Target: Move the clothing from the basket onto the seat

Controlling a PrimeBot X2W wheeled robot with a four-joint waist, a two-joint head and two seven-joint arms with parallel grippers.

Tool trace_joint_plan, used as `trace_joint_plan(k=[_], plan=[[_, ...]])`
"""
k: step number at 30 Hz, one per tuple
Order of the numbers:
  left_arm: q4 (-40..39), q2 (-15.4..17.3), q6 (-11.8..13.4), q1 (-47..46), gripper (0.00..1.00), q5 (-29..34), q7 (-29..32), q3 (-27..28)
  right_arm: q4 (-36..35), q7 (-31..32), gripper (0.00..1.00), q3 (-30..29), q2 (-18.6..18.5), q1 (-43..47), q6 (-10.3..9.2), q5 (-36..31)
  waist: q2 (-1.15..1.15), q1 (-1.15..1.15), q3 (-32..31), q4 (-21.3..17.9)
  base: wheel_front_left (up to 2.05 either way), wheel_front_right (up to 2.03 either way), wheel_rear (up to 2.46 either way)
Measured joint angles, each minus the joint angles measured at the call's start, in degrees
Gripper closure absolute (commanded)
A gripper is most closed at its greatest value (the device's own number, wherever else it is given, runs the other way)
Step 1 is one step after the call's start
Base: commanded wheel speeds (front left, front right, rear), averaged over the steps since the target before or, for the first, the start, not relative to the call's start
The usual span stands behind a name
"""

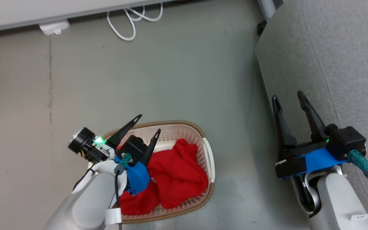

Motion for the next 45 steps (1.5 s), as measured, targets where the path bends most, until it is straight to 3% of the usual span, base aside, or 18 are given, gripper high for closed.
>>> trace_joint_plan(k=[18, 25, 33, 45], plan=[[23.1, -0.1, 0.0, -11.8, 0.0, -7.5, 0.1, -27.1, -2.0, 0.0, 0.0, 0.0, 0.0, -6.1, 0.0, -1.6, 0.0, 0.0, 12.5, -3.1, 0.0, 0.0, 0.0], [27.9, -0.4, 0.0, -14.5, 0.0, -12.4, 2.6, -35.7, -2.9, 0.0, 0.0, -0.1, 0.0, -7.6, 0.0, -2.2, 0.0, 0.0, 16.4, -3.6, 0.0, 0.0, 0.0], [28.8, -0.1, 0.0, -17.1, 0.0, -17.7, 9.5, -40.3, -4.6, 0.0, 0.0, 0.0, -0.7, -10.0, 0.0, -2.5, 0.0, 0.0, 21.6, -3.7, 0.0, 0.0, 0.0], [29.9, 0.6, 0.0, -24.7, 0.0, -17.2, 17.2, -41.1, -6.9, 0.0, 0.0, -1.0, -1.6, -12.5, 0.0, -2.8, 0.0, 0.0, 30.3, -3.7, 0.0, 0.0, 0.0]])
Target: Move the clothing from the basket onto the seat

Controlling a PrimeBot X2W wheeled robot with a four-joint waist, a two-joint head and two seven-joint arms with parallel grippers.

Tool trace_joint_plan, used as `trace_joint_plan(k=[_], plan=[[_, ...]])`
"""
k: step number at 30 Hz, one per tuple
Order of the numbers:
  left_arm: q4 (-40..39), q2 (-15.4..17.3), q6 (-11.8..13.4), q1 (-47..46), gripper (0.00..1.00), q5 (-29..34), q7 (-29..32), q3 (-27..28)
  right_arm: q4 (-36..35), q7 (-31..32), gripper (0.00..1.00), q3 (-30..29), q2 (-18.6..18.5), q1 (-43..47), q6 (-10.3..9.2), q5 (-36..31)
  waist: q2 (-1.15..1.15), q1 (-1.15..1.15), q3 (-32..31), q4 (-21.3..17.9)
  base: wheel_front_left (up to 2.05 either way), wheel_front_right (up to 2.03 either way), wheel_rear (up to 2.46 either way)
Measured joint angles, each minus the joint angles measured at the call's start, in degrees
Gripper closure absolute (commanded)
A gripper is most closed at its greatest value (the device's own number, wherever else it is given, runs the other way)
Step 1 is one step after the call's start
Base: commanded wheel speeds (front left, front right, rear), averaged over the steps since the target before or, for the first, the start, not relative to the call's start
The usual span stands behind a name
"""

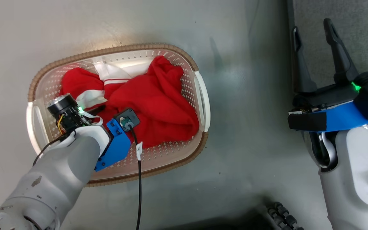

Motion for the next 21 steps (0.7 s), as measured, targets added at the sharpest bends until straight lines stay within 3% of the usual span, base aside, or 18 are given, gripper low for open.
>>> trace_joint_plan(k=[20, 21], plan=[[1.5, 2.0, 0.0, -3.9, 0.0, -1.5, 5.3, 0.0, -2.7, 0.0, 0.0, -1.3, 0.5, -1.5, 0.01, -0.3, 0.0, 0.0, 7.4, -1.8, 0.0, 0.0, 0.0], [1.6, 2.1, 0.0, -3.9, 0.22, -1.5, 5.3, -0.1, -2.7, 0.0, 0.0, -1.3, 0.5, -1.6, 0.01, -0.3, 0.0, -0.01, 7.5, -1.8, 0.0, 0.0, 0.0]])
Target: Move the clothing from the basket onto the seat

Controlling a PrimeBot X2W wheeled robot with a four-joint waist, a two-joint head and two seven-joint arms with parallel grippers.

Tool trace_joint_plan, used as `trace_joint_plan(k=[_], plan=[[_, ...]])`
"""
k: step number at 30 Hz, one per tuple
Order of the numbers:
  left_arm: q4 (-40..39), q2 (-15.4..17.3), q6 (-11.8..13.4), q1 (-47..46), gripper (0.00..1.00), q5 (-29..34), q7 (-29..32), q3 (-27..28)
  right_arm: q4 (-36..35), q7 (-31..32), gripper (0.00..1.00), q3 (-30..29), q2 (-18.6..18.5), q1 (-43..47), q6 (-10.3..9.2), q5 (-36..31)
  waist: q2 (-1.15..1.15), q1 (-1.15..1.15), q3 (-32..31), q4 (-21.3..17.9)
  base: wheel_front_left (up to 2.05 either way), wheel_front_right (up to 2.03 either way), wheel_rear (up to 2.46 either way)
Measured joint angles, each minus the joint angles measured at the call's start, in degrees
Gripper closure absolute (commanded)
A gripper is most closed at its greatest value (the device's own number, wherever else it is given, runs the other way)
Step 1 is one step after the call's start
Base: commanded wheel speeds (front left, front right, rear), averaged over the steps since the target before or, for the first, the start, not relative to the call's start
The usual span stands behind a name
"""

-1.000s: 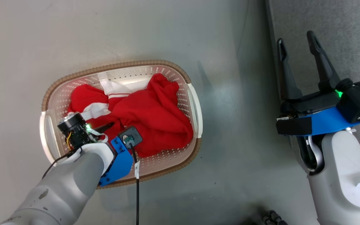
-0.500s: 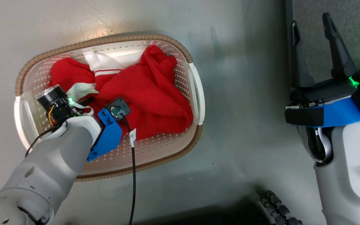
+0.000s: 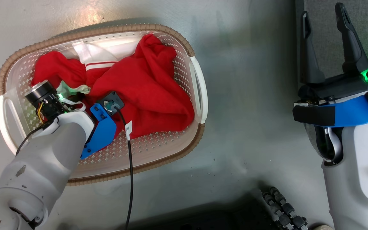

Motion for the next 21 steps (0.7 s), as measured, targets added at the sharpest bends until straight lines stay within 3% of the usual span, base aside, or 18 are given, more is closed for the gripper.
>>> trace_joint_plan(k=[1, 2, 21], plan=[[0.0, 0.1, 0.0, 0.0, 0.54, 0.1, 0.0, 0.0, 0.0, 0.0, 0.0, 0.0, 0.0, -0.1, 0.0, 0.0, 0.0, 0.0, 0.0, 0.0, 0.0, 0.0, 0.0], [0.1, 0.1, 0.0, 0.0, 1.0, 0.2, 0.0, 0.0, 0.0, 0.0, 0.0, 0.0, 0.1, -0.1, 0.0, 0.0, 0.0, 0.0, 0.1, 0.0, 0.0, 0.0, 0.0], [0.5, -3.3, 0.0, 0.1, 1.0, -1.6, -3.2, 0.0, 1.5, 0.0, 0.0, -0.3, -0.3, -0.4, 0.0, -0.2, 0.0, 0.0, -4.7, 1.9, 0.0, 0.0, 0.0]])
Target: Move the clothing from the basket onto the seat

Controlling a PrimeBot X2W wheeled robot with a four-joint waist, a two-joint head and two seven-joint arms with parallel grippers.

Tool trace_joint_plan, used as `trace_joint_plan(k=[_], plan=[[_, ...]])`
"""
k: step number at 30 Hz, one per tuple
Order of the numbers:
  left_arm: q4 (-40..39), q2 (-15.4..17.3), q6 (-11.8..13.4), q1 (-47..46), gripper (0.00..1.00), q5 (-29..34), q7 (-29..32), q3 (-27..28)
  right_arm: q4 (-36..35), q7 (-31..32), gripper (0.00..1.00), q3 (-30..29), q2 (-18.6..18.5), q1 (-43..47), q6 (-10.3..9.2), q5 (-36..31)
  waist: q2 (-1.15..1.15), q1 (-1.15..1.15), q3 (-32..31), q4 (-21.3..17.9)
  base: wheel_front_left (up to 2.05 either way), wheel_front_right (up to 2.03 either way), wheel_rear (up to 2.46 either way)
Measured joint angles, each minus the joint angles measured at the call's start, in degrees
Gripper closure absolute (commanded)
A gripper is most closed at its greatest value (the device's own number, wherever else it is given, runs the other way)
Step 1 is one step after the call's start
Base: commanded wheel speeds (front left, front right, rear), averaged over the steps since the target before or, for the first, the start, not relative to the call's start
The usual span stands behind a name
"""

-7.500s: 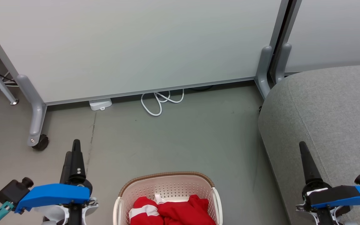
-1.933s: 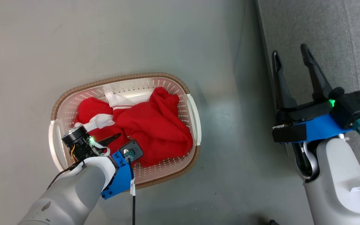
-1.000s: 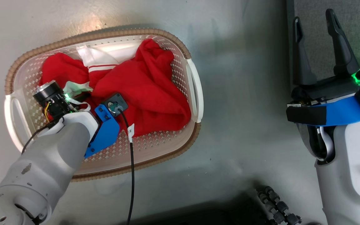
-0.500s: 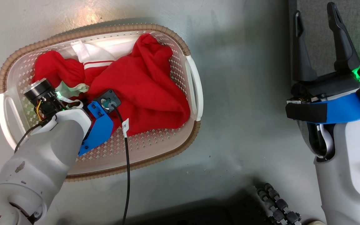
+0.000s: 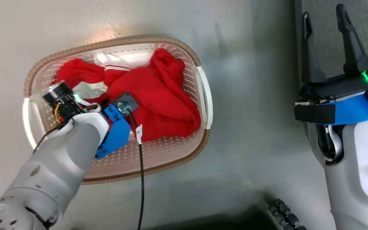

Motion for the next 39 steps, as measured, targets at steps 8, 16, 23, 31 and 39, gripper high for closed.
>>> trace_joint_plan(k=[8, 16, 23, 31, 39], plan=[[-0.1, -2.6, 0.0, 1.8, 1.0, -1.9, -3.0, 0.0, 0.9, 0.0, 0.0, -0.3, -0.7, 1.3, 0.0, -0.3, 0.0, 0.0, -5.3, 1.9, 0.0, 0.0, 0.0], [0.0, -5.1, 0.1, 3.8, 1.0, -4.4, -7.7, 0.7, 2.1, 0.0, 0.0, -0.8, -1.4, 4.1, 0.0, -0.4, 0.0, 0.0, -12.1, 4.1, 0.0, 0.0, 0.0], [-0.4, -6.6, 0.9, 5.5, 1.0, -6.3, -12.4, 1.9, 2.9, 0.0, 0.0, -1.2, -1.7, 6.5, 0.0, -0.9, 0.0, -0.01, -17.8, 6.1, 0.0, 0.0, 0.0], [-1.9, -7.4, 1.5, 7.6, 1.0, -8.7, -17.6, 3.6, 3.8, 0.0, 0.0, -1.8, -2.1, 9.4, 0.0, -1.0, 0.0, -0.01, -24.0, 8.1, 0.0, 0.0, 0.0], [-6.8, -7.5, 3.0, 8.3, 1.0, -11.2, -19.2, 7.0, 4.5, 0.0, 0.0, -2.0, -2.2, 12.2, 0.0, -1.1, 0.0, -0.01, -29.8, 9.7, 0.0, 0.0, 0.0]])
